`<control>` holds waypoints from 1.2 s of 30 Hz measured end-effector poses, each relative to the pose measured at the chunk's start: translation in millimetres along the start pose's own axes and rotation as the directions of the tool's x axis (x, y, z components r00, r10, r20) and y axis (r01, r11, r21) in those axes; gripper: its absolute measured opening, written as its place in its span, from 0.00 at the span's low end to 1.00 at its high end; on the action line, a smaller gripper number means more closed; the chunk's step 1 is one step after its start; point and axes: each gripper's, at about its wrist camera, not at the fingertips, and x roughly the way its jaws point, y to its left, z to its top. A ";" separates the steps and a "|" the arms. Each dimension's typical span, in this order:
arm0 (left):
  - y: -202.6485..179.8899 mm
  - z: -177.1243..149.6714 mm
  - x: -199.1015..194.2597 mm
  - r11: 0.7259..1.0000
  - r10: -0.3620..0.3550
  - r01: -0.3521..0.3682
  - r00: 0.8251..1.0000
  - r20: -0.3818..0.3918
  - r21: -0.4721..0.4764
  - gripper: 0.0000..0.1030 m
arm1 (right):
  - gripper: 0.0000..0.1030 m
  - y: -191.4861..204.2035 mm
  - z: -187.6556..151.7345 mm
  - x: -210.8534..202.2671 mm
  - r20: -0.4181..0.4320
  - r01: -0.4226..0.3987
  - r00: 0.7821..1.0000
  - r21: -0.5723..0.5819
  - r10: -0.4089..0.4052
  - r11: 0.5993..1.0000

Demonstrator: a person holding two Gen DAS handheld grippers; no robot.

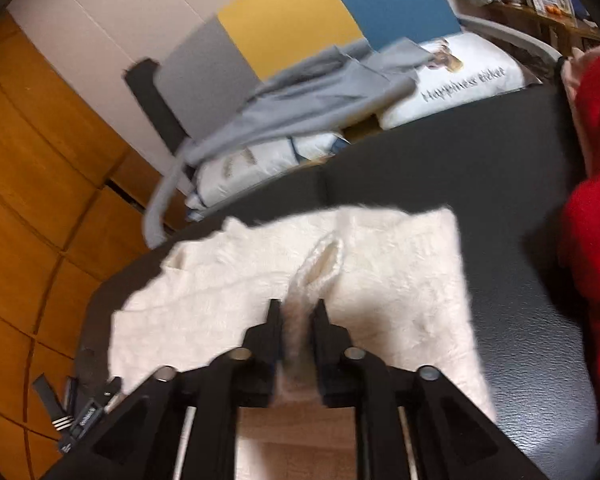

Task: Fold clothes

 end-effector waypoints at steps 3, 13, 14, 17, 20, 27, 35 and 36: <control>3.8 4.1 -4.7 0.998 0.045 -0.045 0.999 0.004 -0.041 0.96 | 0.25 -20.0 -10.0 -1.5 -0.026 0.084 0.996 0.053 -0.082 0.995; -30.1 19.6 -14.2 0.999 0.026 -0.026 1.000 -0.007 0.047 0.97 | 0.29 -8.0 -64.9 -16.1 0.140 0.202 0.973 -0.118 -0.185 0.972; -37.9 22.9 -8.9 0.994 0.056 -0.055 0.998 -0.013 0.092 0.97 | 0.31 -3.9 -69.3 -14.7 0.164 0.233 0.965 -0.156 -0.207 0.960; -54.3 27.4 6.1 0.972 0.119 -0.115 0.993 -0.008 0.205 0.95 | 0.34 10.5 -77.9 -7.7 0.188 0.322 0.940 -0.224 -0.283 0.920; -59.3 29.1 21.5 0.958 0.122 -0.103 0.991 -0.056 0.267 0.39 | 0.38 22.3 -80.6 -0.1 0.199 0.389 0.918 -0.273 -0.344 0.880; -33.4 43.5 13.5 0.983 0.025 -0.009 0.996 -0.089 0.181 0.15 | 0.38 9.6 -79.3 -6.7 0.205 0.328 0.937 -0.229 -0.284 0.917; 6.0 48.0 19.6 0.994 0.063 -0.055 0.995 -0.083 0.096 0.22 | 0.38 -1.8 -75.2 -11.1 0.204 0.244 0.956 -0.167 -0.209 0.955; 10.8 46.8 21.8 0.995 0.066 -0.059 0.994 -0.083 0.082 0.35 | 0.38 -1.6 -75.0 -10.9 0.204 0.244 0.957 -0.167 -0.209 0.955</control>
